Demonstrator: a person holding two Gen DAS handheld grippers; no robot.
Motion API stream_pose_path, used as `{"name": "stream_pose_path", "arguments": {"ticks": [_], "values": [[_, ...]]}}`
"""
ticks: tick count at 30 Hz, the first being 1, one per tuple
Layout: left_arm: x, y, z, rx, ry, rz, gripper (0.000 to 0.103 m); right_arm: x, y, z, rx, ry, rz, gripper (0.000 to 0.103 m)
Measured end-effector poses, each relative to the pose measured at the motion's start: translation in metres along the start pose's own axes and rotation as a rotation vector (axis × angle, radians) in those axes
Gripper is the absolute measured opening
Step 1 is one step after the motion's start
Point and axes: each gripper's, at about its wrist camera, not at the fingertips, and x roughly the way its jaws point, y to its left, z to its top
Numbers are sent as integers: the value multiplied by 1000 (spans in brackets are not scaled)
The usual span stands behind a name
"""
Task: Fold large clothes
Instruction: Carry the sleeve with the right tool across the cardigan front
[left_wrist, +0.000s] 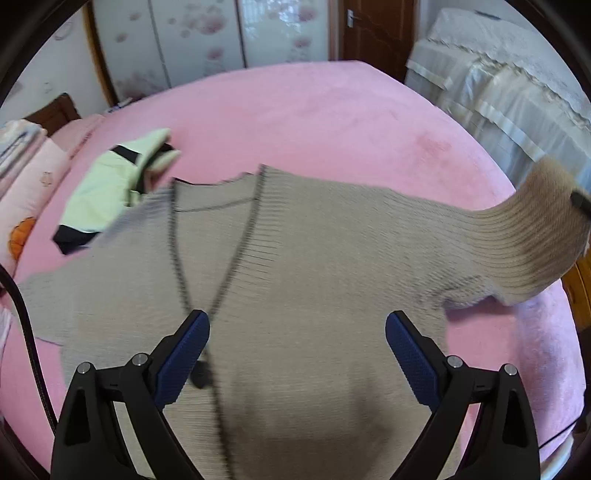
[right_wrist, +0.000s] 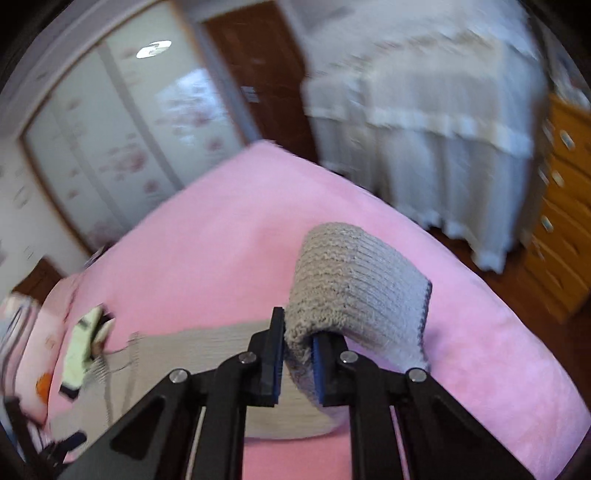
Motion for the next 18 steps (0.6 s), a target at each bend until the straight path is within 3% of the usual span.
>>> {"name": "stream_pose_path", "arguments": {"ticks": [5,9,11,13,15,18], "values": [[-27,72,-6,-102,-56,22,96,11,134,-26,-238,36,135,13],[-24,123,-14,-158,-51,106,96,62,210,-90,-398,152,130,14],[-11,146,-17,-194,-9,117,96,89,238,-132,-499,217,86,23],[5,167,-20,-241,48,93,96,114,248,-166,-570,296,55,34],[20,183,-21,-275,86,61,95,125,245,-187,-587,363,50,35],[37,190,-19,-272,108,5,94,112,233,-192,-540,390,88,35]]}}
